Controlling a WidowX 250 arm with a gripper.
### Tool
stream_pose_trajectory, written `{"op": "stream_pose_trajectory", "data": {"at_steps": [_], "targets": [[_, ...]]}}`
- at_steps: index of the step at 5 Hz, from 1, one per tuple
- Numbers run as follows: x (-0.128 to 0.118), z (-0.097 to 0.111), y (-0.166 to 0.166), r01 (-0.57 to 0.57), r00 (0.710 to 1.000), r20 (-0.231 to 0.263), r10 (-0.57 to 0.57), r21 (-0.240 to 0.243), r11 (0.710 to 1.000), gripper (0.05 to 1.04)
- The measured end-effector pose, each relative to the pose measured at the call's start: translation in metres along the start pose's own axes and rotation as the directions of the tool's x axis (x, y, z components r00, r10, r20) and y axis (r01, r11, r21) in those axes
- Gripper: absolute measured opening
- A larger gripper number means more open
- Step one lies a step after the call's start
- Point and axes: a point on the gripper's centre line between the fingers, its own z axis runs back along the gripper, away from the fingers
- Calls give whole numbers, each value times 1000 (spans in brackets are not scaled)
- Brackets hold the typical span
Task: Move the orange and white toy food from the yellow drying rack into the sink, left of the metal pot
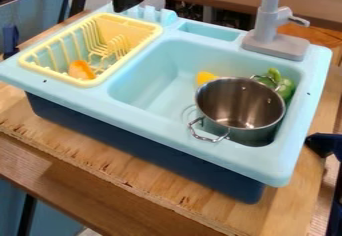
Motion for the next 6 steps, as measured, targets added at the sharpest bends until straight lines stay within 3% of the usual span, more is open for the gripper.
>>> {"op": "stream_pose_trajectory", "data": {"at_steps": [1, 2, 3, 4, 5, 6], "targets": [[0, -4, 1, -2, 1000, -9, 2, -8, 1000, 999], [-3, -13, 51, -209, 977, 33, 210, -33, 977, 999], [-7, -14, 78, -249, 968, 35, 249, -12, 969, 999], [-13, -14, 105, -333, 941, 66, 332, -2, 943, 999], [-13, -22, 130, -457, 883, 127, 451, 14, 890, 999], [-5, -29, 142, -588, 800, 154, 580, 9, 809, 999]]}}
